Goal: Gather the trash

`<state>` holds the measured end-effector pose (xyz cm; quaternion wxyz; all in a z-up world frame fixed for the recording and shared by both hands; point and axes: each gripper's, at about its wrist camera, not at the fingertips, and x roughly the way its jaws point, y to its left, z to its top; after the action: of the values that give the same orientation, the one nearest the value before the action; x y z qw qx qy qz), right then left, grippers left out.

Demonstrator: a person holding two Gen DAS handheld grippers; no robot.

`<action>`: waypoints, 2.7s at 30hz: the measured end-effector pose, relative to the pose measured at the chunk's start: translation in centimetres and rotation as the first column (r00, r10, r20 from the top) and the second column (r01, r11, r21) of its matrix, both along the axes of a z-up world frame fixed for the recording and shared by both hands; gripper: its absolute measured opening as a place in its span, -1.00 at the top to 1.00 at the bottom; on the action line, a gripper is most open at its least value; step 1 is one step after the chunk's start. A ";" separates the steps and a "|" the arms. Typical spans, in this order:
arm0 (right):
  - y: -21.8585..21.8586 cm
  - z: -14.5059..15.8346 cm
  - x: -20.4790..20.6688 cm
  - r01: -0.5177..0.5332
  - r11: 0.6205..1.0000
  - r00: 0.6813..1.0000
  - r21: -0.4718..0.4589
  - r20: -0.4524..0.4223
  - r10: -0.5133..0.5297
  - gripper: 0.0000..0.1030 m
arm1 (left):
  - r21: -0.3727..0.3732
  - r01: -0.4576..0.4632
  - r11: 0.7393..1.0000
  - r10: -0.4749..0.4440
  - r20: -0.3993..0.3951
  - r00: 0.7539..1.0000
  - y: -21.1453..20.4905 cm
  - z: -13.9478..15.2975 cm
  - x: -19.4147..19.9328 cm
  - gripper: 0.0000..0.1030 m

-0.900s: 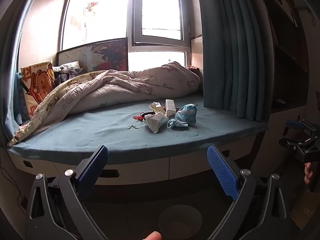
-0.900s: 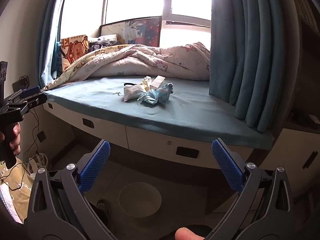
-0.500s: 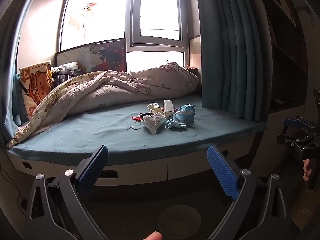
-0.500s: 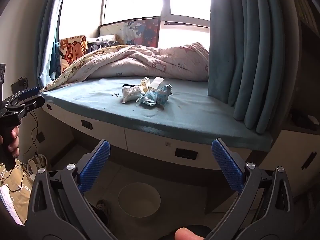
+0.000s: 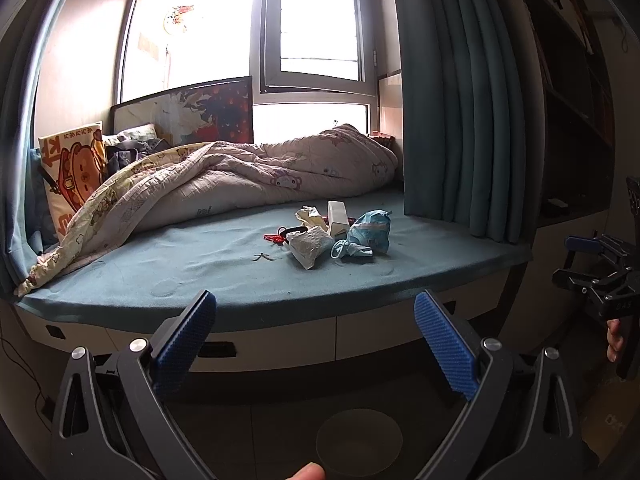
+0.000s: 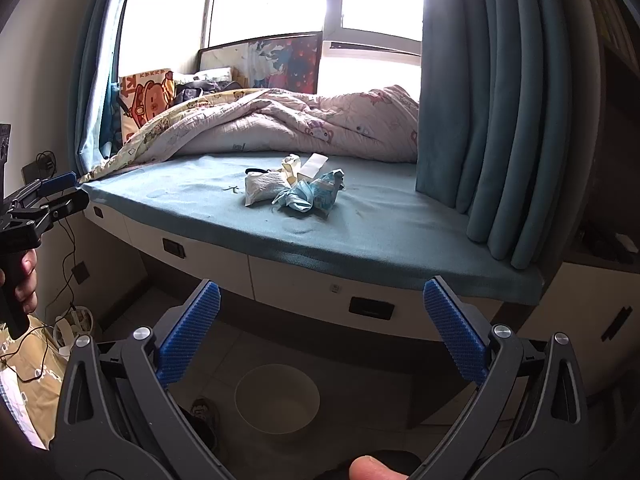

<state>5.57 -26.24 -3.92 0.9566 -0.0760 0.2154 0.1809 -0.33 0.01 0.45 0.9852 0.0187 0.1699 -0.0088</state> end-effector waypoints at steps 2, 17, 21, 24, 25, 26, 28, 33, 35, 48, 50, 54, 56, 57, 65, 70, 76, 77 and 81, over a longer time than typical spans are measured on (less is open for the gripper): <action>0.0 0.0 0.0 -0.002 1.000 1.000 0.000 0.001 0.002 -0.91 | -0.005 0.001 1.000 -0.001 -0.001 1.000 0.0 0.0 0.0 -0.89; 0.3 -0.1 -0.2 -0.001 1.000 1.000 -0.010 -0.006 0.001 -0.91 | -0.019 0.001 1.000 -0.001 -0.007 1.000 0.2 0.0 0.1 -0.89; 0.6 -0.4 -0.2 -0.004 1.000 1.000 -0.013 -0.010 0.004 -0.91 | -0.018 0.004 1.000 -0.004 -0.009 1.000 0.2 0.0 0.1 -0.89; 0.6 -0.4 -0.3 -0.002 1.000 1.000 -0.011 -0.011 0.002 -0.91 | -0.024 0.005 1.000 -0.006 -0.011 1.000 0.2 -0.1 0.1 -0.89; 0.7 -0.5 -0.3 -0.002 1.000 1.000 -0.010 -0.012 0.002 -0.91 | -0.026 0.005 1.000 -0.006 -0.012 1.000 0.2 -0.2 0.1 -0.89; 0.8 -0.5 -0.4 -0.002 1.000 1.000 -0.007 -0.014 0.002 -0.91 | -0.026 0.006 1.000 -0.006 -0.014 1.000 0.2 -0.2 0.1 -0.89; 0.8 -0.6 -0.4 -0.004 1.000 1.000 -0.005 -0.016 0.004 -0.91 | -0.026 0.006 1.000 -0.006 -0.016 1.000 0.2 -0.3 0.2 -0.89; 1.1 -0.7 -0.5 -0.008 1.000 1.000 -0.008 -0.021 0.008 -0.91 | -0.032 0.004 0.999 -0.005 -0.018 1.000 0.3 -0.5 0.2 -0.89; 1.0 -0.7 -0.4 -0.008 1.000 1.000 -0.006 -0.022 0.008 -0.91 | -0.032 0.005 0.999 -0.006 -0.017 1.000 0.3 -0.5 0.2 -0.89; 1.3 -0.9 -0.3 -0.014 1.000 1.000 -0.009 -0.027 0.014 -0.91 | -0.037 0.008 0.999 -0.009 -0.021 1.000 0.4 -0.6 0.3 -0.89; 1.3 -0.9 -0.3 -0.016 1.000 1.000 -0.009 -0.027 0.015 -0.91 | -0.036 0.008 0.999 -0.009 -0.023 1.000 0.4 -0.6 0.3 -0.89; 1.3 -0.9 -0.3 -0.016 1.000 1.000 -0.010 -0.027 0.015 -0.91 | -0.036 0.008 0.999 -0.009 -0.021 1.000 0.4 -0.6 0.3 -0.89; 1.3 -0.9 -0.4 -0.018 1.000 1.000 -0.009 -0.025 0.017 -0.91 | -0.035 0.006 0.999 -0.007 -0.021 1.000 0.4 -0.6 0.4 -0.89; 1.2 -0.9 -0.3 -0.019 1.000 1.000 -0.009 -0.025 0.018 -0.91 | -0.036 0.006 0.999 -0.007 -0.021 1.000 0.4 -0.6 0.3 -0.89; 1.3 -0.7 -0.2 -0.030 0.999 0.999 -0.015 -0.019 0.030 -0.91 | -0.030 0.004 1.000 -0.005 -0.019 1.000 0.3 -0.6 0.3 -0.89; 1.5 -0.4 -0.3 -0.035 0.999 0.999 -0.020 -0.015 0.035 -0.91 | -0.029 0.005 1.000 -0.005 -0.017 1.000 0.4 -0.5 0.2 -0.89; 1.6 -0.4 -0.3 -0.034 0.999 0.999 -0.025 -0.018 0.034 -0.91 | -0.032 0.012 0.999 -0.012 -0.012 1.000 0.6 -0.3 0.2 -0.89; 1.6 -0.4 -0.2 -0.035 0.999 0.999 -0.026 -0.019 0.034 -0.91 | -0.031 0.014 0.999 -0.014 -0.012 1.000 0.5 -0.3 0.3 -0.89; 1.7 -0.3 0.0 -0.038 0.999 0.999 -0.029 -0.019 0.037 -0.91 | -0.031 0.016 0.999 -0.017 -0.015 1.000 0.6 -0.3 0.7 -0.89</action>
<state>5.54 -24.55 -4.25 0.9498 -0.0926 0.2253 0.1962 0.34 0.65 0.17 0.9840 0.0050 0.1771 -0.0198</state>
